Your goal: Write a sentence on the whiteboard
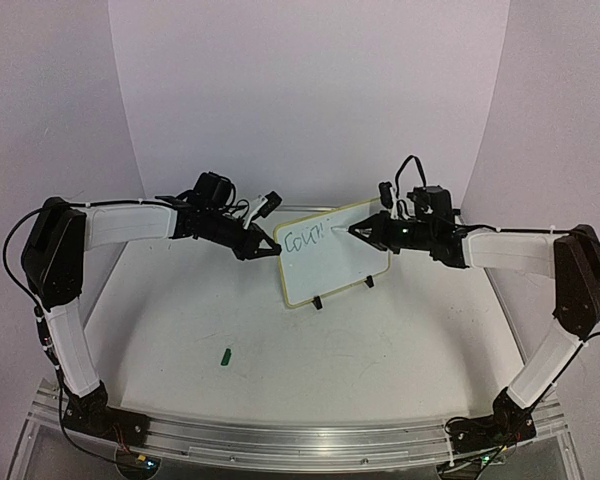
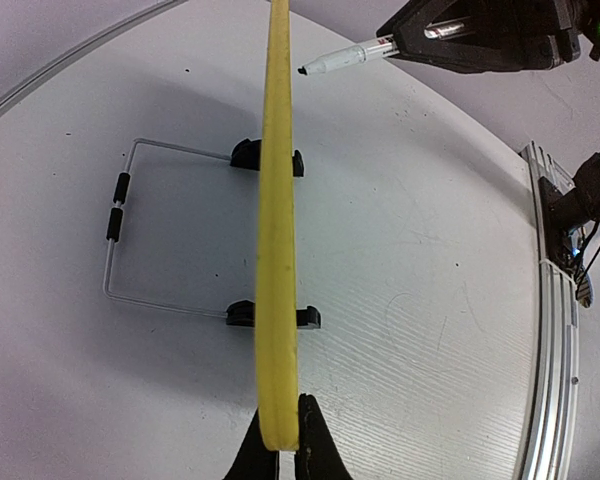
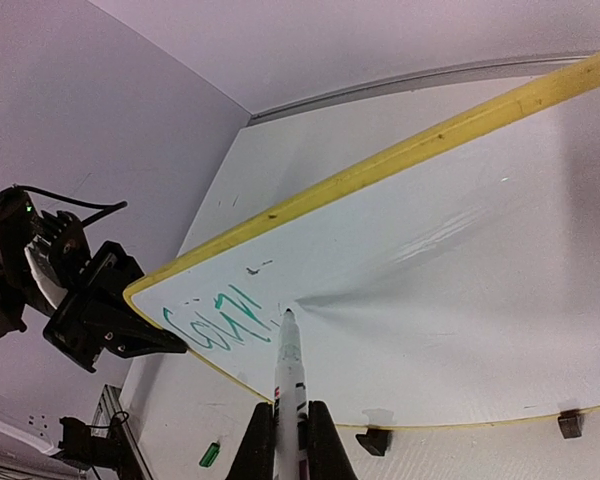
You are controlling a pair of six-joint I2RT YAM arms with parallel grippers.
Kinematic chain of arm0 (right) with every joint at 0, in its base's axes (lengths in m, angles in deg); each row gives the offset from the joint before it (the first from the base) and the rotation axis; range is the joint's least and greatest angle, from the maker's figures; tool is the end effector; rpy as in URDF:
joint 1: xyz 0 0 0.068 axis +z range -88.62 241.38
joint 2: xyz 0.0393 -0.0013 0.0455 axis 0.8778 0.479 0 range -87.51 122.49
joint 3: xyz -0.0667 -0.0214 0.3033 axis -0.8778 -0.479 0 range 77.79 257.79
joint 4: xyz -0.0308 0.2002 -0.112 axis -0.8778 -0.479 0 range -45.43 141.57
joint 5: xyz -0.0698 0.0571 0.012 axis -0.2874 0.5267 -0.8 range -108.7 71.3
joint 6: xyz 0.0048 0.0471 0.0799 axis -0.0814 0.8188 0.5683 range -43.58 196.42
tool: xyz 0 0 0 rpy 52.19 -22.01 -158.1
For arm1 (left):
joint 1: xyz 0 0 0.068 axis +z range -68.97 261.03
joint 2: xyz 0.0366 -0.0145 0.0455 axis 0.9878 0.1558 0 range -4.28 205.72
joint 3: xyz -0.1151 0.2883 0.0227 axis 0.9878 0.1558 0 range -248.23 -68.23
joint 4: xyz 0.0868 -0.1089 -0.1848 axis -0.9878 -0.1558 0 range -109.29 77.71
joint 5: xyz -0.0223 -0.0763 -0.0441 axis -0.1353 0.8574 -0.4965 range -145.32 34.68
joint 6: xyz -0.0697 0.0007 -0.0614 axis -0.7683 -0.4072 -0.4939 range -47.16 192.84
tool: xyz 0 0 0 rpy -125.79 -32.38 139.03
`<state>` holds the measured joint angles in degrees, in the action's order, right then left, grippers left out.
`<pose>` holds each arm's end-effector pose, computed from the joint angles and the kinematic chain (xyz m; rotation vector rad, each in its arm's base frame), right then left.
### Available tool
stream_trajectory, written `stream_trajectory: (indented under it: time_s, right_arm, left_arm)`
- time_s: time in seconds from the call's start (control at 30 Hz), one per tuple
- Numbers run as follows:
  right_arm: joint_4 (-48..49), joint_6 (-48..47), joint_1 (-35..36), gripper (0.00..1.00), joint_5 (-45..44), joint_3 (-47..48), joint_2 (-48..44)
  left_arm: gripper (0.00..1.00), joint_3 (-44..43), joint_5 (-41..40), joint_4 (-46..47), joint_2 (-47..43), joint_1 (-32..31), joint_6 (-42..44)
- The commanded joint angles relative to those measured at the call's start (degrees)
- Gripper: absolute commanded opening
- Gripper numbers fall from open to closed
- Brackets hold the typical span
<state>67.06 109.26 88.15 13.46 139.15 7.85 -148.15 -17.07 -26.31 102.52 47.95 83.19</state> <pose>0.3331 0.2179 0.3006 -0.3082 2.0150 1.2134 0.3321 -0.2782 0.2700 1.1648 1.9604 -0.9683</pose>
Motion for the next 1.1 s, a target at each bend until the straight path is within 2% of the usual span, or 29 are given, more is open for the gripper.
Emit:
stream_trajectory:
  time_s: [0.0, 0.57, 1.07]
  right_arm:
    - [2.5, 0.1, -0.6, 0.0, 0.4, 2.9, 0.9]
    - [2.7, -1.0, -0.8, 0.0, 4.5, 3.6, 3.8]
    - [0.8, -1.6, -0.8, 0.0, 1.5, 2.2, 2.8]
  left_arm:
    - [0.0, -1.5, -0.5, -1.2, 0.6, -0.5, 1.0]
    - [0.0, -1.5, -0.3, -1.1, 0.9, -0.5, 1.0]
    - [0.0, -1.6, -0.2, -1.2, 1.0, -0.6, 1.0]
